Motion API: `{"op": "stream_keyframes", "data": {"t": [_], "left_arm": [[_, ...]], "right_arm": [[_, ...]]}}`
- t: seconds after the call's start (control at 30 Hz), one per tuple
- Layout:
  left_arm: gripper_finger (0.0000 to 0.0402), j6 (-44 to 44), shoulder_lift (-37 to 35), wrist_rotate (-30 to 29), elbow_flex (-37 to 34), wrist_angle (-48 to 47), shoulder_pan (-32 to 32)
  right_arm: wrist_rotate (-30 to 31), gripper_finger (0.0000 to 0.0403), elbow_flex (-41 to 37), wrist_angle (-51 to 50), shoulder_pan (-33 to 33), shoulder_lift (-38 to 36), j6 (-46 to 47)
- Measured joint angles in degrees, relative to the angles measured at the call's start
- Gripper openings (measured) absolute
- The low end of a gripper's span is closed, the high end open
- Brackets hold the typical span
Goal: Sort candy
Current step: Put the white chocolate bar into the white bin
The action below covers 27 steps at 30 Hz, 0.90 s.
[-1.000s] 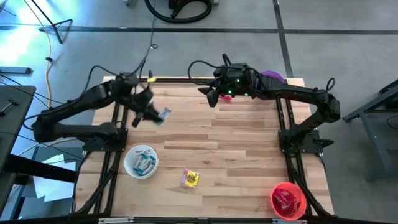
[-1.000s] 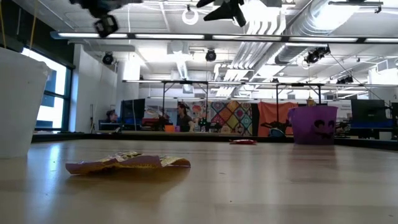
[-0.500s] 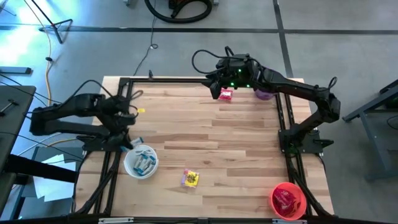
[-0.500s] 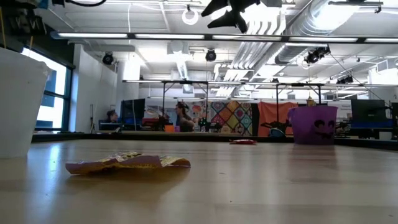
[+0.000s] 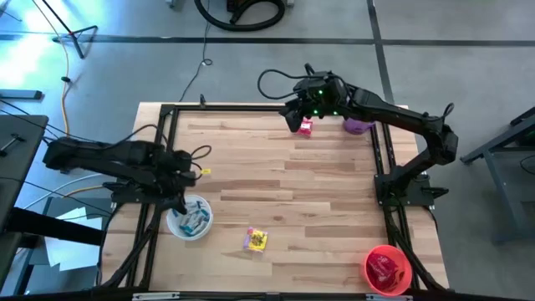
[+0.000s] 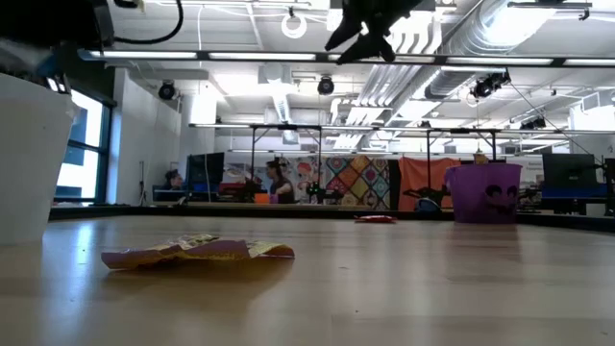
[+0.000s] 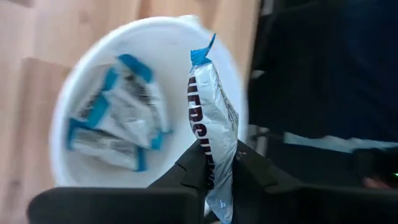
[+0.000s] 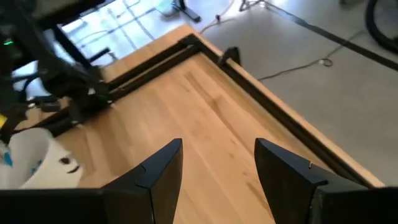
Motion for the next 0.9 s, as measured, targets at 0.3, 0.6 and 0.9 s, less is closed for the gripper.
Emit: {"op": "stream_keyframes", "data": {"t": [0.3,0.6,0.9], "left_arm": [[0.0043,0.0,3.8,-7.2,-4.0,2.8,-3.3],[0.0090,-4.2,5.2,-6.4,-4.0,2.8,-3.7],[0.0156,-5.9,5.1,-6.0,-1.2,2.0,-4.6]], "right_arm": [[-3.0,0.0192,-5.8,-0.4,-6.8,7.8,-2.6],[-5.4,0.0203,-7.3,-2.6,-13.5,22.5,-11.8],[0.5,0.0286,-7.2,-3.6,-15.1,28.7,-15.5]]}}
